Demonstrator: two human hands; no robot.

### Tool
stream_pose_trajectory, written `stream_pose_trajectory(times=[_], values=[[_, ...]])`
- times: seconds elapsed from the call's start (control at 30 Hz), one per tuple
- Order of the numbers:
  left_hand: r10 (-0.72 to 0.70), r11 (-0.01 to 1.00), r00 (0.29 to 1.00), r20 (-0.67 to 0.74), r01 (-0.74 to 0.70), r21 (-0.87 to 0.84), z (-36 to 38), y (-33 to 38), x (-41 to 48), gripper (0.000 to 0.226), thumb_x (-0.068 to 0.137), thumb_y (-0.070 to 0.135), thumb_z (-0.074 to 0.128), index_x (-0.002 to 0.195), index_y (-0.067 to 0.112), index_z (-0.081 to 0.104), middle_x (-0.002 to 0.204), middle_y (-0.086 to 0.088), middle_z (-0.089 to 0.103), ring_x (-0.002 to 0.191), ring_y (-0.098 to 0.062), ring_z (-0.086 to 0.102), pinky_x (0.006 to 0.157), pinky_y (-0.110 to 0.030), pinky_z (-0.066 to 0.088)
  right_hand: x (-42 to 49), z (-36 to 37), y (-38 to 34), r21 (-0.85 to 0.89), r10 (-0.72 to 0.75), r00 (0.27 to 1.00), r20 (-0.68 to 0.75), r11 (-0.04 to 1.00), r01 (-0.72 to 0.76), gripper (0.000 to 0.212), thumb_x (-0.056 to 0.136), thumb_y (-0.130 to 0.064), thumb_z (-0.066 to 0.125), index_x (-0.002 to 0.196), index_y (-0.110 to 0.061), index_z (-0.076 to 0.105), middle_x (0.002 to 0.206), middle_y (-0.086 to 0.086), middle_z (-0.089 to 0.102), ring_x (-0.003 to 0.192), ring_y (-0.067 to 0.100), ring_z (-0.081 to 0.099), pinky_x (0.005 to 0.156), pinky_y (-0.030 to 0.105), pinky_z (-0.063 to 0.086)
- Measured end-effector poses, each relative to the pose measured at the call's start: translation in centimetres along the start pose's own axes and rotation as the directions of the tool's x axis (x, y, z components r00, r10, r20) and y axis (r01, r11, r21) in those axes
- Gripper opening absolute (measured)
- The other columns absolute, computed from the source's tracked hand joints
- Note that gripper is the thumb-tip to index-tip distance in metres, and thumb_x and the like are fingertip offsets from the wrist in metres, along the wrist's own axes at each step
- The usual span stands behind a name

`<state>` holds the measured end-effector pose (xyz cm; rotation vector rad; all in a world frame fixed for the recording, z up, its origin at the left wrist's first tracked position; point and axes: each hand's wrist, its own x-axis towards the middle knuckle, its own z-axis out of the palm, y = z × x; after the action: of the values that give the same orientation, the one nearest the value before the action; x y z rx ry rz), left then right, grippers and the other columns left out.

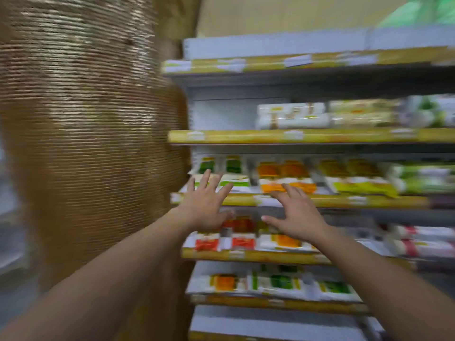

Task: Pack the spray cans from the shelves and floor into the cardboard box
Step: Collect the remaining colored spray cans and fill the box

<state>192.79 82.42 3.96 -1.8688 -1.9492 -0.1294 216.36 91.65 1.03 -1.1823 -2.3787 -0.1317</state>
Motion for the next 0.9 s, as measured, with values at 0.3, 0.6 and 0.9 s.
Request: stream_pose_trajectory(times=[0.3, 0.6, 0.9], values=[[-0.339, 0.939, 0.92, 0.197, 0.342, 0.016, 7.2, -23.7, -14.4, 0.081, 0.094, 0.07, 0.036, 0.159, 0.029, 0.009, 0.168, -0.008, -0.001, 0.153, -0.034, -0.011, 0.12, -0.064, 0.007, 6.6, 13.6, -23.2, 0.287, -0.18, 0.982, 0.051, 0.945, 0.158, 0.042, 0.097, -0.042, 0.056, 0.061, -0.026, 0.041, 0.077, 0.003, 0.05, 0.09, 0.032, 0.057, 0.076, 0.036, 0.038], [-0.483, 0.859, 0.823, 0.299, 0.511, -0.019, 17.6, -33.5, -19.8, 0.082, 0.092, 0.071, 0.039, 0.158, 0.031, 0.013, 0.168, -0.01, 0.006, 0.154, -0.034, -0.005, 0.12, -0.063, 0.01, 11.9, 25.9, -36.1, 0.404, -0.35, 0.906, 0.238, 0.884, 0.236, 0.04, 0.1, -0.029, 0.053, 0.063, -0.026, 0.039, 0.072, -0.007, 0.043, 0.084, 0.024, 0.051, 0.071, 0.031, 0.03], [-0.537, 0.779, 0.695, 0.478, 0.626, -0.034, 30.1, -42.1, -17.2, 0.079, 0.095, 0.065, 0.043, 0.159, 0.032, 0.01, 0.168, -0.01, 0.006, 0.154, -0.035, -0.003, 0.12, -0.064, 0.01, 18.9, 40.5, -42.0, 0.462, -0.315, 0.817, 0.482, 0.884, 0.069, 0.034, 0.099, -0.025, 0.058, 0.065, -0.022, 0.05, 0.071, -0.003, 0.055, 0.067, 0.015, 0.055, 0.06, 0.03, 0.048]])
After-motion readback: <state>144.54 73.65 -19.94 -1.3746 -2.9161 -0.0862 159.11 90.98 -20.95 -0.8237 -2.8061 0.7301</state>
